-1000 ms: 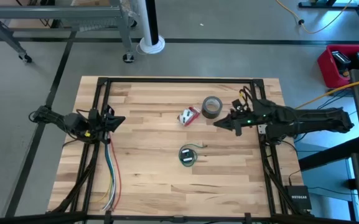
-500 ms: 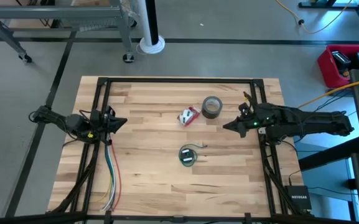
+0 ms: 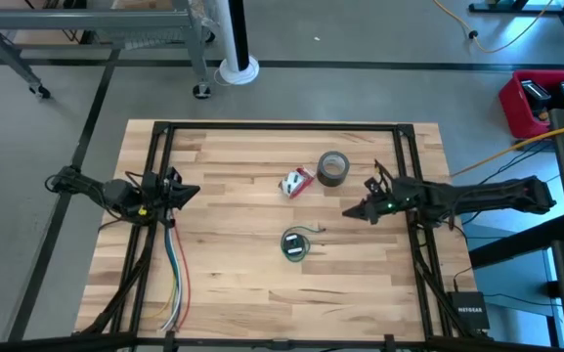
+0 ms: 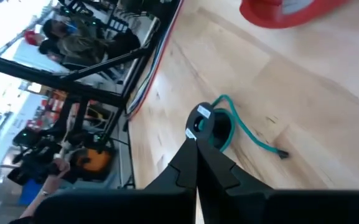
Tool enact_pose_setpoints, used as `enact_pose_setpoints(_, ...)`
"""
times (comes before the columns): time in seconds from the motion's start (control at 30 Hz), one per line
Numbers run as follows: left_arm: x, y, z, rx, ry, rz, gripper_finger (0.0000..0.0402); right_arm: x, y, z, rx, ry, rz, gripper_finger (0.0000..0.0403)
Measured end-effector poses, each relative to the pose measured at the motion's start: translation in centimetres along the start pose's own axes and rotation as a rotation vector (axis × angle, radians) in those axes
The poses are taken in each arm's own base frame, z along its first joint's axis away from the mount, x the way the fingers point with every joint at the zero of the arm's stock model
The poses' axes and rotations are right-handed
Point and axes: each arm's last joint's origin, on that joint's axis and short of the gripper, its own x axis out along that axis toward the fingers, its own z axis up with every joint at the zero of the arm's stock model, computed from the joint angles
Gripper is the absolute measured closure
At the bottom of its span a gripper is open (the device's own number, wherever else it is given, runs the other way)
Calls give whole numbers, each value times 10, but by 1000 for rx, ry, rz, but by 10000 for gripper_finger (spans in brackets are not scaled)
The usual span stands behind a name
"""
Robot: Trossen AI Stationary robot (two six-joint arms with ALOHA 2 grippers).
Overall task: Coil cords
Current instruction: Return to Home Position
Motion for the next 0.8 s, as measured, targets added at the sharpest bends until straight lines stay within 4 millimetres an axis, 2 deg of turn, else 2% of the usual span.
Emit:
enact_pose_setpoints(0.23,0,0,0,-26,-1,0,402,5,-21,-11,36,-6,22,399)
enact_pose_setpoints(0.33,0,0,0,-18,-1,0,401,3,-20,-12,28,1,47,399)
enact_pose_setpoints(0.8,0,0,0,238,0,0,402,-7,-20,-13,-57,-37,38,398)
